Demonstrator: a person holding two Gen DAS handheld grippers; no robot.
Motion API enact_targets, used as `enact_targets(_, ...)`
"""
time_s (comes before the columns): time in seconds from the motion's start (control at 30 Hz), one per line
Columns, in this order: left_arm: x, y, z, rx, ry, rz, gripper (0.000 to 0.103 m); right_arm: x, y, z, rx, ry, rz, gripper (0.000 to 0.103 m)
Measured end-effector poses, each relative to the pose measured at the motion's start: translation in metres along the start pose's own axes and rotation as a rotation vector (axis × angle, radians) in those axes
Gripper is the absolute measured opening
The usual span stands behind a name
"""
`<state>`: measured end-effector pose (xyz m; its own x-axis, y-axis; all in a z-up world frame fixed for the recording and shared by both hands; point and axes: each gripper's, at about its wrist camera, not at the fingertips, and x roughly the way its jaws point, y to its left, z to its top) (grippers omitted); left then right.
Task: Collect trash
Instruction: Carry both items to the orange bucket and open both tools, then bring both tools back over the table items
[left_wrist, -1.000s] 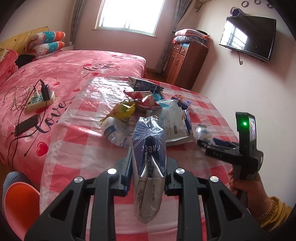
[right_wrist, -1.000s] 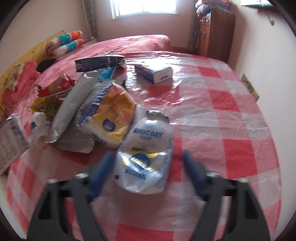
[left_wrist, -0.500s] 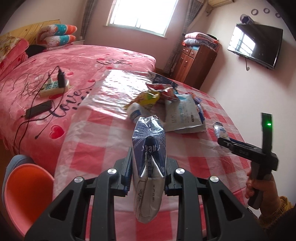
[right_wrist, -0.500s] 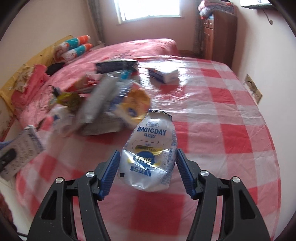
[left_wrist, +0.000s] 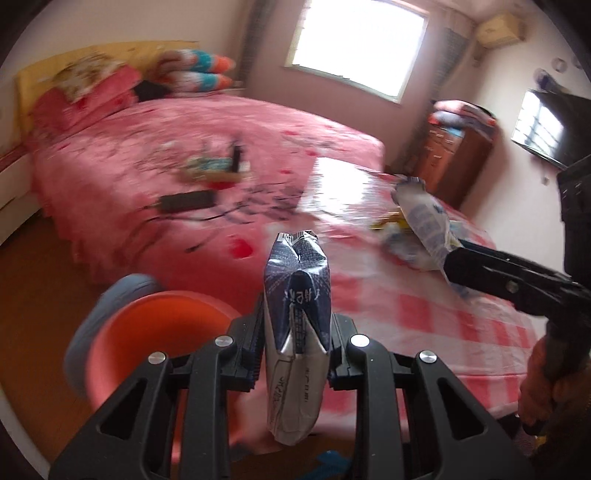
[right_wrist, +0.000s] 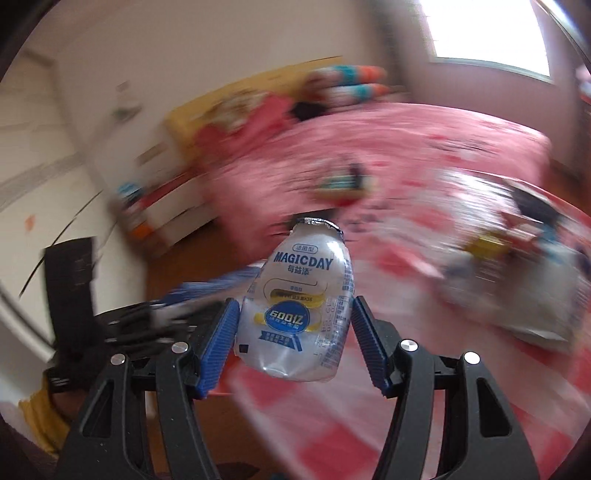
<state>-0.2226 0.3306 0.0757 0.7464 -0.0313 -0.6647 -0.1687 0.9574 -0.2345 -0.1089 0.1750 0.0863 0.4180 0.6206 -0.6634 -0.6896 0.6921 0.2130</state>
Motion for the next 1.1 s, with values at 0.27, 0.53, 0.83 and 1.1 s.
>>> enact_targets(0.27,0.016,0.088,-0.031,-0.170,0.074,0.153,0.029,0.100,0.056,-0.008,-0.082,0.139,0.130,0.065)
enact_targets(0.53,0.031,0.132,-0.048,-0.242,0.100,0.271,0.069,0.093,0.032,-0.012,0.005,0.072,0.099,0.088)
enact_targets(0.83,0.004,0.093,-0.032,-0.092,-0.129,0.279,0.083,0.044,-0.002,-0.016,0.048,-0.064,0.003,0.089)
enact_targets(1.1,0.007,0.055,-0.013,-0.097,-0.142,0.207,0.083,0.012,-0.032,-0.031,0.087,-0.128,-0.036,0.089)
